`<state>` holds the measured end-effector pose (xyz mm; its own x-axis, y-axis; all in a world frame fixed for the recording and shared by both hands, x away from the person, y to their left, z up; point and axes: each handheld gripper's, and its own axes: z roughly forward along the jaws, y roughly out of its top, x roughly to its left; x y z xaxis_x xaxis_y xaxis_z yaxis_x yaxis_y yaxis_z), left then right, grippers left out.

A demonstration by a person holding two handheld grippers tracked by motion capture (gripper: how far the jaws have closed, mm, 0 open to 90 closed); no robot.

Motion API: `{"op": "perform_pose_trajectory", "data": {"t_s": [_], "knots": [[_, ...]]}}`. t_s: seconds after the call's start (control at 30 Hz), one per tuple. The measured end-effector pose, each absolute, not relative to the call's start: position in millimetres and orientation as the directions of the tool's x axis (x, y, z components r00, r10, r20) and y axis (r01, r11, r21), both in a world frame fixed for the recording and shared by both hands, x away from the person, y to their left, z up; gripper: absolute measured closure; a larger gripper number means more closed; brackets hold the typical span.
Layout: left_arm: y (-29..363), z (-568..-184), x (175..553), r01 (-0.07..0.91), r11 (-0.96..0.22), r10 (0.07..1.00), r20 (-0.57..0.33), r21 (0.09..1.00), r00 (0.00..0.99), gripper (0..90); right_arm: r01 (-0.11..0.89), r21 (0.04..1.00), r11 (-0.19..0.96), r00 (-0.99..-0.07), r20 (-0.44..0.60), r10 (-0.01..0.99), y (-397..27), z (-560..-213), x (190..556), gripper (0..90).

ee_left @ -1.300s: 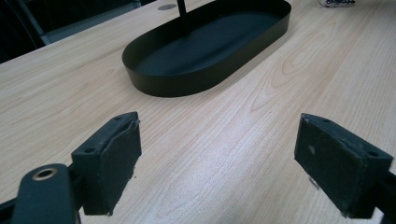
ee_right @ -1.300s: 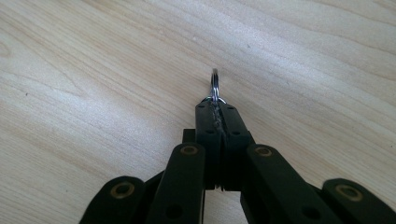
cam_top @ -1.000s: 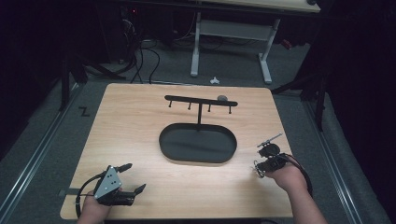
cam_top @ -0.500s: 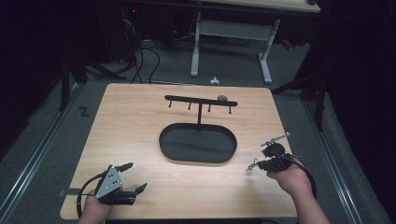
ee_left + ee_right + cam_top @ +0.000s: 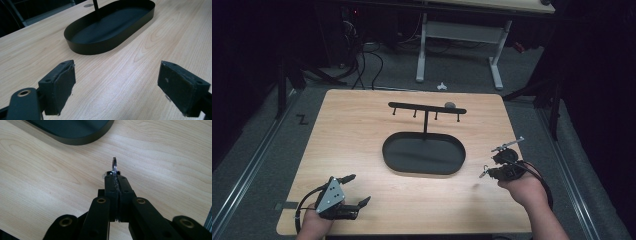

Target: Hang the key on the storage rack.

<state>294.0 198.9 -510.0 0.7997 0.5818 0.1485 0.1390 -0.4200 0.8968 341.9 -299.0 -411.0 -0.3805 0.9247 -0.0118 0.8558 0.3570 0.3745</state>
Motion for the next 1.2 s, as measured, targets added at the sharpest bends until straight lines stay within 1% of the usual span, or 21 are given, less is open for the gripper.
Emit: {"op": "perform_pose_trajectory", "data": {"t_s": [0.3, 0.47, 0.73, 1.2], "knots": [[199.9, -509.9, 293.8, 0.137, -0.415, 0.584, 0.147, 0.900, 0.799, 15.2, 0.866, 0.346, 0.360, -0.382, -0.005, 0.924, -291.7, -402.5, 346.4, 88.6], [199.7, -510.0, 294.2, 0.138, -0.415, 0.583, 0.147, 0.899, 0.799, 15.2, 0.880, 0.326, 0.346, -0.365, -0.002, 0.931, -288.3, -400.3, 349.6, 88.6], [199.6, -509.9, 294.3, 0.136, -0.416, 0.582, 0.148, 0.899, 0.799, 15.2, 0.879, 0.327, 0.347, -0.373, 0.018, 0.928, -282.1, -396.9, 354.4, 88.5], [203.3, -509.1, 292.9, 0.137, -0.410, 0.587, 0.145, 0.902, 0.796, 15.2, 0.872, 0.332, 0.360, -0.386, 0.014, 0.922, -265.4, -388.3, 370.7, 88.5]]}}
